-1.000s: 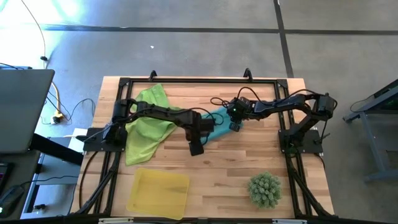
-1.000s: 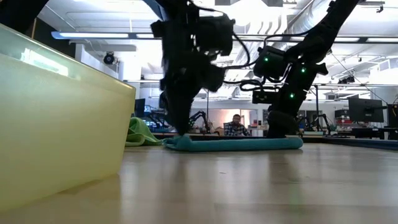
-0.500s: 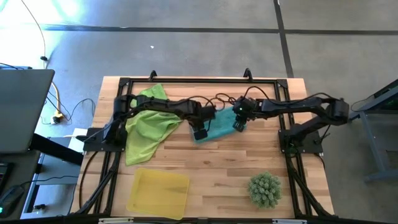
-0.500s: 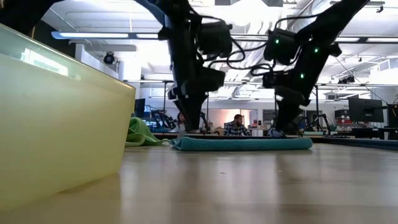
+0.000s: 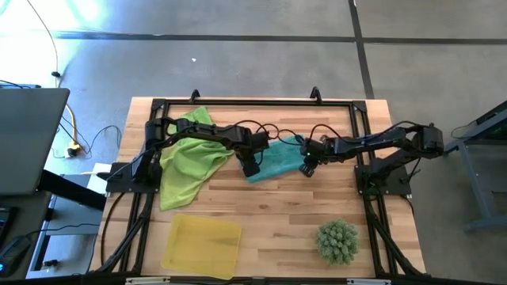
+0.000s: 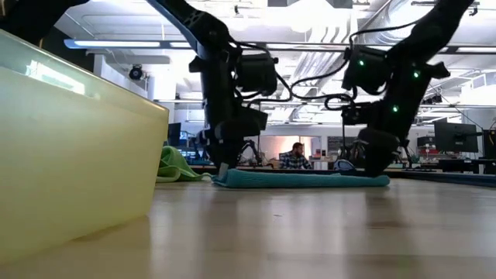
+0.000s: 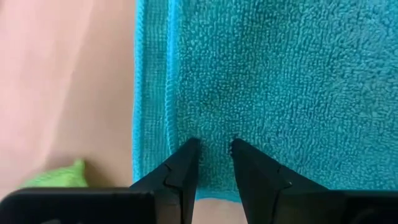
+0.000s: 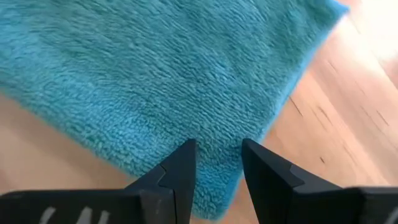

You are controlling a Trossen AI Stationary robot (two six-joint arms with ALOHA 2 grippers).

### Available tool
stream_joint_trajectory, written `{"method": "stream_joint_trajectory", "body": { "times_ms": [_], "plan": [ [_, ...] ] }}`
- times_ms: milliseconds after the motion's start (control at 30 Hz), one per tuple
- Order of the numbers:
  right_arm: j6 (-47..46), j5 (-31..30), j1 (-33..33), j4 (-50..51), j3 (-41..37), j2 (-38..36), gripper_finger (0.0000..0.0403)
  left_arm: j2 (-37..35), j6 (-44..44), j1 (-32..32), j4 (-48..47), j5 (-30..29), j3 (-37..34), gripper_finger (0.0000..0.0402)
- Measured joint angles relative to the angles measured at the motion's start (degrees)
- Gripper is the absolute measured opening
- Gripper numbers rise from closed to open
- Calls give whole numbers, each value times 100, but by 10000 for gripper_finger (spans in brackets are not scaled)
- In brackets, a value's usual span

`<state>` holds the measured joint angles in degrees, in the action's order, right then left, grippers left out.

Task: Roll microfiber towels into tight, uniform cylinder then place into a basket
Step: Roll the blue microfiber towel

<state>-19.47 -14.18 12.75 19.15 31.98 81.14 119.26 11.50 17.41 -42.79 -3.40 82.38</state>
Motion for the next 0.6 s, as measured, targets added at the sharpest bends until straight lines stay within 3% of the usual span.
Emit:
{"method": "stream_joint_trajectory", "body": {
  "times_ms": [133, 367, 500, 600],
  "plan": [
    [423, -192, 158, -726, -317, -15, 121, -22, 465, -150, 18, 167, -86, 90],
    [2285, -230, 521, -2368, -669, -2, 121, -17, 1272, -653, 250, 1092, -93, 90],
    [2839, -229, 704, -2682, -584, -2, 121, 15, 1036, -906, 469, 1498, -35, 90],
    [2529, -192, 730, -2448, -374, -27, 121, 23, 679, -1044, 454, 1472, 182, 90]
  ]
}}
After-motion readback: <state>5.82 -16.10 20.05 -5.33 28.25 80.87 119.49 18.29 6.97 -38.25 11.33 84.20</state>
